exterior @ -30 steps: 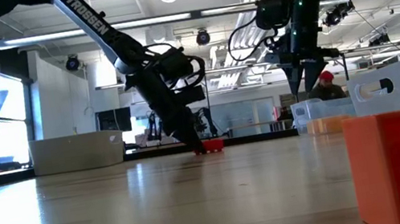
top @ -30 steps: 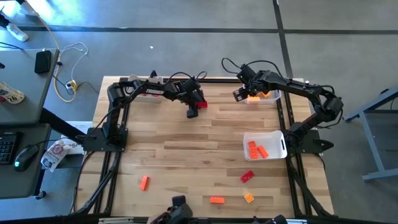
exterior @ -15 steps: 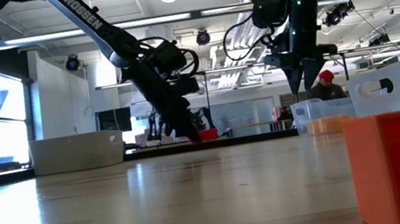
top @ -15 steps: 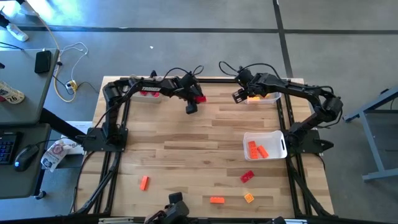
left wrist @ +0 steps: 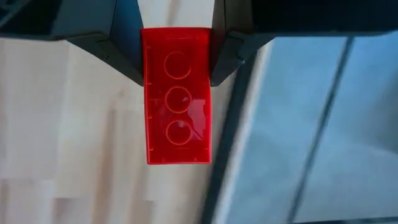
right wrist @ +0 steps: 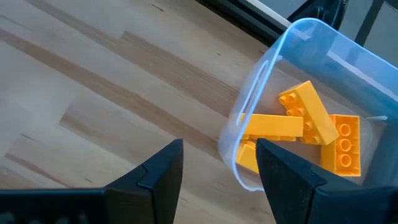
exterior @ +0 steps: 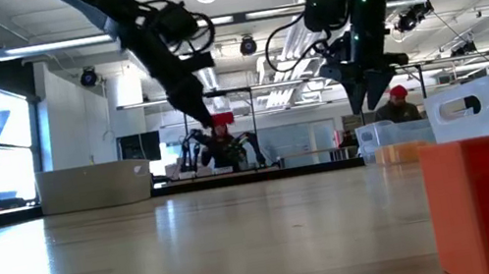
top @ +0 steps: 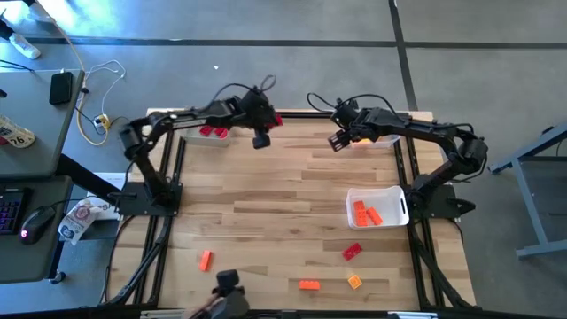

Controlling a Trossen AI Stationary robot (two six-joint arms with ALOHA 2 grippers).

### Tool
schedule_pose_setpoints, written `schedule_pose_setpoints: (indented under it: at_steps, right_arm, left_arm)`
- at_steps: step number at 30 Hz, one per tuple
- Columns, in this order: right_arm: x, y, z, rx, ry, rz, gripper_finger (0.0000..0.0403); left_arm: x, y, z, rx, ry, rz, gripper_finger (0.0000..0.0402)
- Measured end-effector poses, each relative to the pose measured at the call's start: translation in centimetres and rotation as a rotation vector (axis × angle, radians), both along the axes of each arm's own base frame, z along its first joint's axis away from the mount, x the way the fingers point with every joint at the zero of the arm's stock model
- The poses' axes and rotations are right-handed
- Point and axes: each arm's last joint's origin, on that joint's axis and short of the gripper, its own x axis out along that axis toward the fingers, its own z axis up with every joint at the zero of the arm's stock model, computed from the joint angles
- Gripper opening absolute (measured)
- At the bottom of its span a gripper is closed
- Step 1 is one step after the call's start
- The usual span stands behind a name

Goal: Sort & place blocks by color
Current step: Put the red game piece into the gray bin

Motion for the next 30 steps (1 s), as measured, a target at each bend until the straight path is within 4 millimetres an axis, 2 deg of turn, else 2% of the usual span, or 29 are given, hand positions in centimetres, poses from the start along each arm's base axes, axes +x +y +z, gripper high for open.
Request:
schedule_pose_setpoints:
  at_steps: [6,11,14,19,24,30]
  right_arm:
    - [0.4,0.6,0.0,0.001,-0.003,0.018,0.0188]
    - [0.8,1.2,0.0,0.000,-0.008,0.040,0.0188]
    - [1.1,1.7,0.0,-0.001,-0.011,0.058,0.0188]
    - [1.6,2.4,0.1,-0.007,-0.023,0.090,0.0188]
    - [2.1,3.2,0.1,-0.006,-0.034,0.116,0.0188]
    - [2.6,4.3,0.1,0.011,-0.050,0.144,0.0188]
  left_arm:
    - [-4.1,0.3,4.1,0.074,-0.059,0.111,0.0107]
    - [-7.9,0.7,5.6,0.078,-0.137,0.284,0.0107]
    - [-9.8,0.8,5.2,0.048,-0.160,0.381,0.0107]
    - [-11.7,1.0,2.9,-0.043,-0.182,0.535,0.0107]
    - [-12.8,1.0,0.8,-0.044,-0.156,0.667,0.0107]
    - [-13.5,0.8,-0.2,-0.014,-0.102,0.768,0.0109]
